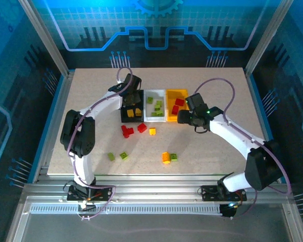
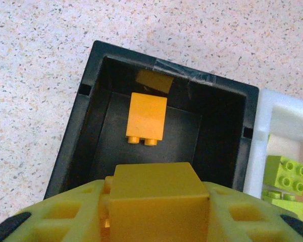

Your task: Sort the legos into containers by color

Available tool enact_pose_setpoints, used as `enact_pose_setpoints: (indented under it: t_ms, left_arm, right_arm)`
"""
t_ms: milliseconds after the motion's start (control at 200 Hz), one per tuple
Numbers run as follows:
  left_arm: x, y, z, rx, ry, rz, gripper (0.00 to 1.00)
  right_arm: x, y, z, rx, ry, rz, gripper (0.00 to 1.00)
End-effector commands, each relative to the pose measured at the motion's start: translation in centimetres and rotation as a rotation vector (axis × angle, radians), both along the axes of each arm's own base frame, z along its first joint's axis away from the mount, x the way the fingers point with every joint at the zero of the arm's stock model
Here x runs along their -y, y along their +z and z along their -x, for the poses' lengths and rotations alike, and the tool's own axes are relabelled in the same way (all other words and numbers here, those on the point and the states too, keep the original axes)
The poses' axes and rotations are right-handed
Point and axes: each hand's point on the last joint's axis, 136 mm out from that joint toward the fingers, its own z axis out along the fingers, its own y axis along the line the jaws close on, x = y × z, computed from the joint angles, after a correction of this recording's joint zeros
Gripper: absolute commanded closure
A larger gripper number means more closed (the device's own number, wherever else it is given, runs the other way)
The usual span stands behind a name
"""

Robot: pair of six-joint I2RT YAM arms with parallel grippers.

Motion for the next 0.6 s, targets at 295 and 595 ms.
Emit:
enact_pose_setpoints:
  t_ms: [295,595]
  left_arm:
    - [1.6,4.2,1.3,0.07,-0.031,0.099,0.14]
    - [2.1,3.0,13.1,-0.027,-0.102,0.109,0.01]
  right_arm:
    - [-3.0,-0.1,1.7,0.009,0.111,-0.015,0.21]
    - [-2.5,-0.1,2.0,0.016,0.088,-0.003,0.21]
